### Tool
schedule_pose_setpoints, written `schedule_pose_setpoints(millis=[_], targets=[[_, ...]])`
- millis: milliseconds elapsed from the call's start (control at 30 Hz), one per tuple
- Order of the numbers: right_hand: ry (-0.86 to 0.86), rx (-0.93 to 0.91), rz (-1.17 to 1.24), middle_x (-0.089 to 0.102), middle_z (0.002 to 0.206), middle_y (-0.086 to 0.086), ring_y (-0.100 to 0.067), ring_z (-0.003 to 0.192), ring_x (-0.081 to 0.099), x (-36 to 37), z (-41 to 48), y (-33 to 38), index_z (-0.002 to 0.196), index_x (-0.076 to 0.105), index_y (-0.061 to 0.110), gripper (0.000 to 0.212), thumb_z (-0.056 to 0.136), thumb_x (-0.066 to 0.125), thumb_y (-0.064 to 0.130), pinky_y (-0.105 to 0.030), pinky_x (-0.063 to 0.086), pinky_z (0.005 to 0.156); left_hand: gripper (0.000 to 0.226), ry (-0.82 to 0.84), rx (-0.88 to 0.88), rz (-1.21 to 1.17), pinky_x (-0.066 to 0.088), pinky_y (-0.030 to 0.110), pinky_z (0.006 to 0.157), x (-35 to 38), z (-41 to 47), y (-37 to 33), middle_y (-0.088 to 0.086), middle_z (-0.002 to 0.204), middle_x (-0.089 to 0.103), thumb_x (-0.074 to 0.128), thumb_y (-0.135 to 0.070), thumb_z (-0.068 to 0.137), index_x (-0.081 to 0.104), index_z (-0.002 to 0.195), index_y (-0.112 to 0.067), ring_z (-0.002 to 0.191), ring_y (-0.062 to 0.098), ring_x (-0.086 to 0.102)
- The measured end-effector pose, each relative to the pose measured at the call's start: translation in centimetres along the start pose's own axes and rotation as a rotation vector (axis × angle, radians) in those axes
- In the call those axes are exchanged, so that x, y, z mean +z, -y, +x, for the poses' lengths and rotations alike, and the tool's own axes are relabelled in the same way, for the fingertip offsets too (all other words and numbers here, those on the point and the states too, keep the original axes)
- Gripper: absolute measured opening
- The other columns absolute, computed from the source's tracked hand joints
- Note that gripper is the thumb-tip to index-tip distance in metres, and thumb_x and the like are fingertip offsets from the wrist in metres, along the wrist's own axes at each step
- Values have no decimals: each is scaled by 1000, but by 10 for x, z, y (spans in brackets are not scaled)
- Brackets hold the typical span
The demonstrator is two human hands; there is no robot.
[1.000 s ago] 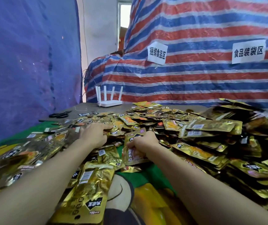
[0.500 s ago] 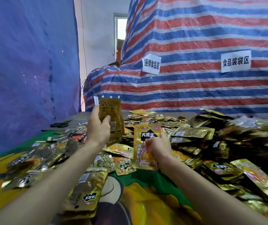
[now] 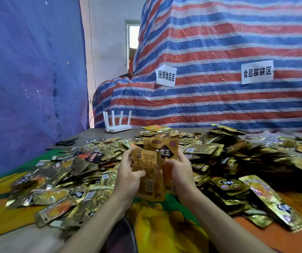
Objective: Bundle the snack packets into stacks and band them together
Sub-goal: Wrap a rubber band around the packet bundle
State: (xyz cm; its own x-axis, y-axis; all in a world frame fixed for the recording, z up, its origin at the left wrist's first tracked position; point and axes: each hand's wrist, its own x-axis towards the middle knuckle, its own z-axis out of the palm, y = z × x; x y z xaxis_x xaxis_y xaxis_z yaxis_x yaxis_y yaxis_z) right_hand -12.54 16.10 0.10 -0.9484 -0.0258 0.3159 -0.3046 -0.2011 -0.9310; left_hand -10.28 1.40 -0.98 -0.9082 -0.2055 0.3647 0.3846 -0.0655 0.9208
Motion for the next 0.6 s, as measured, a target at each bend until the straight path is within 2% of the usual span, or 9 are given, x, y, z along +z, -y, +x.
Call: schedule_pose_setpoints(millis=[67, 167, 200, 300, 367, 433, 467, 533, 600], targets=[[-2, -7, 14, 75, 91, -11, -24, 78, 73, 7, -4, -5, 102, 68, 25, 38, 99, 39, 1, -41, 63, 65, 75, 15, 0, 48, 57, 24, 64, 1, -3, 3, 4, 113, 65, 53, 21, 80, 57, 125, -39, 89, 8, 70], [-31, -11, -8, 72, 102, -23, -38, 97, 70, 18, -9, -13, 100, 69, 13, 30, 100, 39, 11, -58, 58, 85, 78, 18, -97, 6, 56, 29, 62, 10, -6, 9, 8, 116, 60, 55, 20, 78, 43, 137, -31, 94, 22, 69], [-35, -25, -31, 71, 103, -23, -39, 100, 69, 22, -11, -16, 101, 70, 11, 31, 97, 41, 20, -58, 57, 88, 75, 16, -146, -10, 55, 30, 59, 14, -8, 10, 10, 111, 63, 55, 18, 79, 38, 137, -26, 90, 24, 69], [-41, -16, -16, 72, 109, -16, -33, 107, 68, 32, -15, -22, 108, 72, 11, 57, 88, 37, 52, -53, 53, 98, 55, 62, -265, 62, 53, 29, 54, 18, -14, 7, 10, 99, 67, 54, 9, 85, 41, 132, -17, 75, 19, 69], [-59, -10, 61, 74, 110, -14, -32, 107, 70, 33, -15, -25, 114, 70, 12, 65, 92, 34, 61, -53, 52, 100, 46, 148, -257, 279, 53, 25, 66, 16, -17, 1, 6, 106, 65, 53, -4, 93, 40, 136, -15, 89, 17, 66], [-81, -24, 121, 76, 107, -13, -31, 104, 71, 30, -14, -25, 112, 72, 18, 60, 101, 31, 61, -53, 54, 98, 44, 225, -213, 492, 47, 28, 84, 14, -21, -3, 2, 121, 60, 48, -18, 99, 33, 141, -18, 109, 18, 59], [-90, -31, 145, 76, 105, -13, -32, 102, 72, 28, -13, -24, 108, 74, 20, 60, 101, 31, 61, -51, 57, 95, 42, 248, -200, 523, 43, 27, 85, 14, -23, -5, 2, 125, 59, 46, -21, 101, 32, 140, -20, 113, 18, 56], [-90, -45, 182, 77, 102, -14, -32, 97, 74, 23, -12, -22, 100, 78, 24, 60, 95, 34, 64, -46, 60, 86, 31, 277, -165, 487, 45, 18, 74, 13, -26, -6, -2, 118, 63, 49, -23, 101, 40, 130, -22, 106, 12, 60], [-121, -32, 208, 78, 96, -14, -31, 90, 76, 19, -11, -21, 91, 81, 27, 56, 98, 38, 62, -44, 62, 79, 29, 299, -121, 388, 52, 14, 71, 11, -26, -6, -4, 108, 70, 65, -22, 94, 52, 119, -27, 96, 9, 67]])
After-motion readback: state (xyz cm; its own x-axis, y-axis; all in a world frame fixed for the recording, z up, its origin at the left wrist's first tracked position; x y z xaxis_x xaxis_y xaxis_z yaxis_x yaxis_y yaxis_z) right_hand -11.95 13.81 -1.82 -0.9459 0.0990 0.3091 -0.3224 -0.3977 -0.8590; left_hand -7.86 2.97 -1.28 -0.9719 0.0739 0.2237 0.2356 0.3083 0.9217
